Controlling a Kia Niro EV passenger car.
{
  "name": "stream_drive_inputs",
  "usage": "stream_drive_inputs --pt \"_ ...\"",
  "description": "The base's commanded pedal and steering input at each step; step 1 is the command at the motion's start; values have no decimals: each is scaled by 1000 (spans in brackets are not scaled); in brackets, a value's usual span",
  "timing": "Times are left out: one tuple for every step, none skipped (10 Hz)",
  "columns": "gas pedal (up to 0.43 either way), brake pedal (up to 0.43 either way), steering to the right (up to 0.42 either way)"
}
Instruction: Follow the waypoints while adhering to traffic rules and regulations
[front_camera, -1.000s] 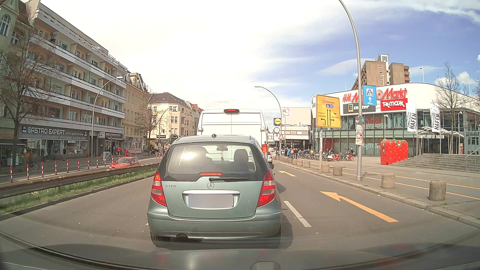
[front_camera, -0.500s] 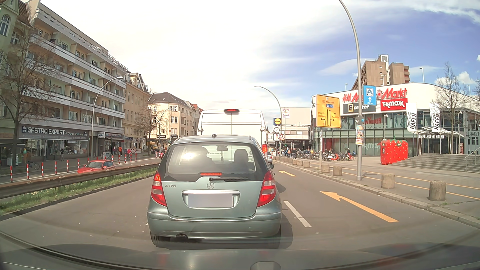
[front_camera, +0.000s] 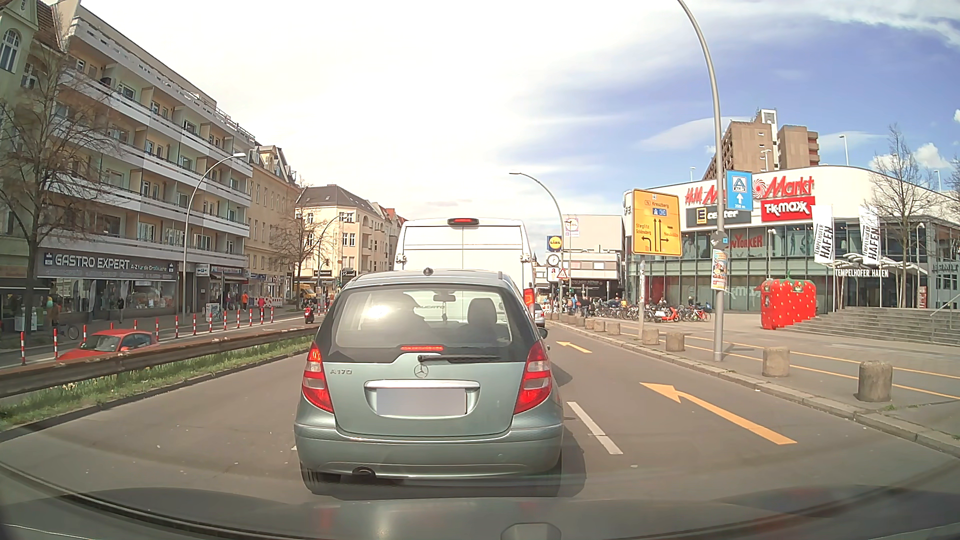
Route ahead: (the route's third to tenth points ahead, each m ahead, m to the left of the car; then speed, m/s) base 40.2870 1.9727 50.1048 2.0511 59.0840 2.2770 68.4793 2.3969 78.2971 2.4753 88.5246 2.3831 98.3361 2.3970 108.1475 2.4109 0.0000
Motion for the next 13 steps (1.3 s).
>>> stream_drive_inputs --pt "0 415 -13" --pt "0 415 -12" --pt "0 415 -12" --pt "0 415 -12" --pt "0 415 -13" --pt "0 415 -12" --pt "0 415 -12" --pt "0 415 -13" --pt "0 421 -12" --pt "0 415 -13" --pt "0 415 -12" --pt "0 415 -13" --pt "0 415 -12"
